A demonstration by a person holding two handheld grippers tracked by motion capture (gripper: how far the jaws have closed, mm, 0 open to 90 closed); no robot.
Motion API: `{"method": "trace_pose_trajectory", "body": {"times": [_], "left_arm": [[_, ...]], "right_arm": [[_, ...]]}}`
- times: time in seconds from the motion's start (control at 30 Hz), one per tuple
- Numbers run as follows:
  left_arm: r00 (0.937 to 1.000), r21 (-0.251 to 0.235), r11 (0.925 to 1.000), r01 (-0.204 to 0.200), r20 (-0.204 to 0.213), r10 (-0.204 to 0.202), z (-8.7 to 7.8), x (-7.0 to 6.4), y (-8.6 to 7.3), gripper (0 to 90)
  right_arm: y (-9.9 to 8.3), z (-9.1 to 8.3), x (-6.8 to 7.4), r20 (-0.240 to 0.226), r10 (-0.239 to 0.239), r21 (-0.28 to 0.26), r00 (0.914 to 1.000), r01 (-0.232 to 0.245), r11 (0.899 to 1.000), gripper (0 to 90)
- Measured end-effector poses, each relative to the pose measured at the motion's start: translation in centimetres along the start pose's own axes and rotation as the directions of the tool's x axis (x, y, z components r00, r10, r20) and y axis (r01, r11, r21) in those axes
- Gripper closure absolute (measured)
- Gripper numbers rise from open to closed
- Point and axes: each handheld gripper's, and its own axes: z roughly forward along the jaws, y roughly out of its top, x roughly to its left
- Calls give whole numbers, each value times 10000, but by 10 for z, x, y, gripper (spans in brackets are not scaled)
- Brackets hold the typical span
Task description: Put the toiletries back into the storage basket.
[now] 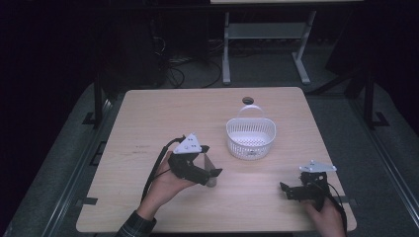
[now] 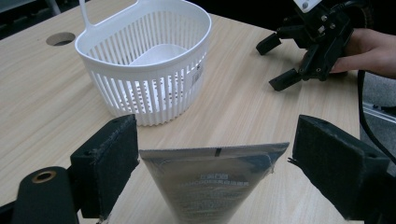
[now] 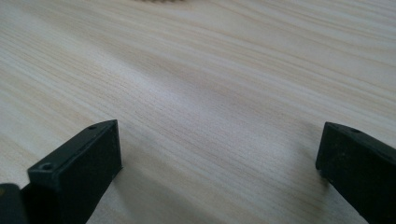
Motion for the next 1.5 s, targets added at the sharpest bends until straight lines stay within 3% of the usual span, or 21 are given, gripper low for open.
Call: {"method": "trace_pose_trajectory", "body": {"times": [0.2,0.6,1.5], "left_arm": [[10000,103,9999,-21,-56,21,3,-2,0,150],[9999,24,9999,139,-89,-138,2,0,-2,286],[9998,-180,9998,58,189,-54,-4,3,1,299]], "right_arm": [[0,0,0,4,-4,1,10000,4,10000,0],[0,0,0,20,-39,1,10000,39,10000,0],[-1,-1,0,-21,-39,0,10000,39,10000,0]]}}
